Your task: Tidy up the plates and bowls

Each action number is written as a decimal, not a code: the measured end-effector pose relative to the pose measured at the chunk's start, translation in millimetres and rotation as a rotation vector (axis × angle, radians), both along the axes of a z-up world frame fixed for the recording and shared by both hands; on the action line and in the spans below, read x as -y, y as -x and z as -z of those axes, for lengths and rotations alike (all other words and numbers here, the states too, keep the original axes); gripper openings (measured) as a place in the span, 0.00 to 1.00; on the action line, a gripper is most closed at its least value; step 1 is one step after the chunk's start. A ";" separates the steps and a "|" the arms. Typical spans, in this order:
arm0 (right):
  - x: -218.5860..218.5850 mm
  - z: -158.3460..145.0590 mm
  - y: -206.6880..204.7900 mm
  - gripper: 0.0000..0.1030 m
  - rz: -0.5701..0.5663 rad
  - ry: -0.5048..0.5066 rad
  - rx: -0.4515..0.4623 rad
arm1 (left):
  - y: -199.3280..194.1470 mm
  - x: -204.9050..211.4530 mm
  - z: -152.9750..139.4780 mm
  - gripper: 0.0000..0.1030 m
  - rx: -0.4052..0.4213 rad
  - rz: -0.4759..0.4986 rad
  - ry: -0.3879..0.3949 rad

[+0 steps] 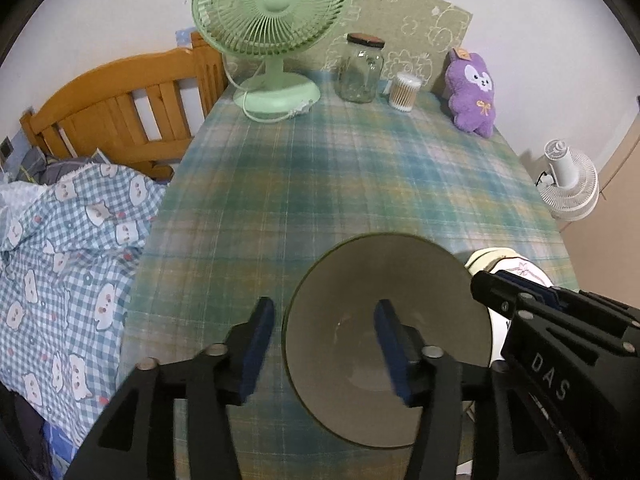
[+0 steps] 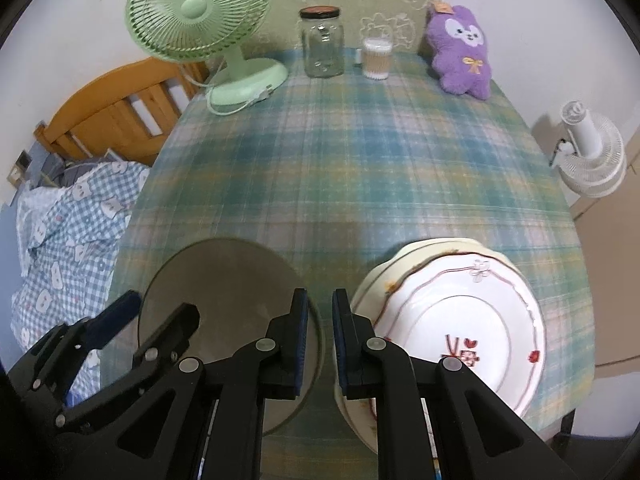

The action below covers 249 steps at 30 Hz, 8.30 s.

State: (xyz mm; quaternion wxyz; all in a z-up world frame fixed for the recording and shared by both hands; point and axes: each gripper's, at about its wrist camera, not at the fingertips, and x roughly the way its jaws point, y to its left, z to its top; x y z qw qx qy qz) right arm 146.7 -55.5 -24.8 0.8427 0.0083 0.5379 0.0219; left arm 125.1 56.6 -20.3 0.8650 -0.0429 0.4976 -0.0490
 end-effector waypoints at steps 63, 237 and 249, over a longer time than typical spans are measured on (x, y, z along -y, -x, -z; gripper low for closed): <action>-9.0 66.8 -6.9 0.65 0.019 -0.053 -0.024 | -15.8 1.9 54.4 0.66 -0.093 0.108 -0.041; 43.2 -68.1 171.4 0.89 0.126 0.037 0.506 | 135.7 18.8 -69.9 1.00 0.436 0.004 -0.135; 45.2 -40.5 200.9 0.92 0.146 0.028 0.567 | 159.6 12.6 -46.6 1.00 0.468 -0.019 -0.115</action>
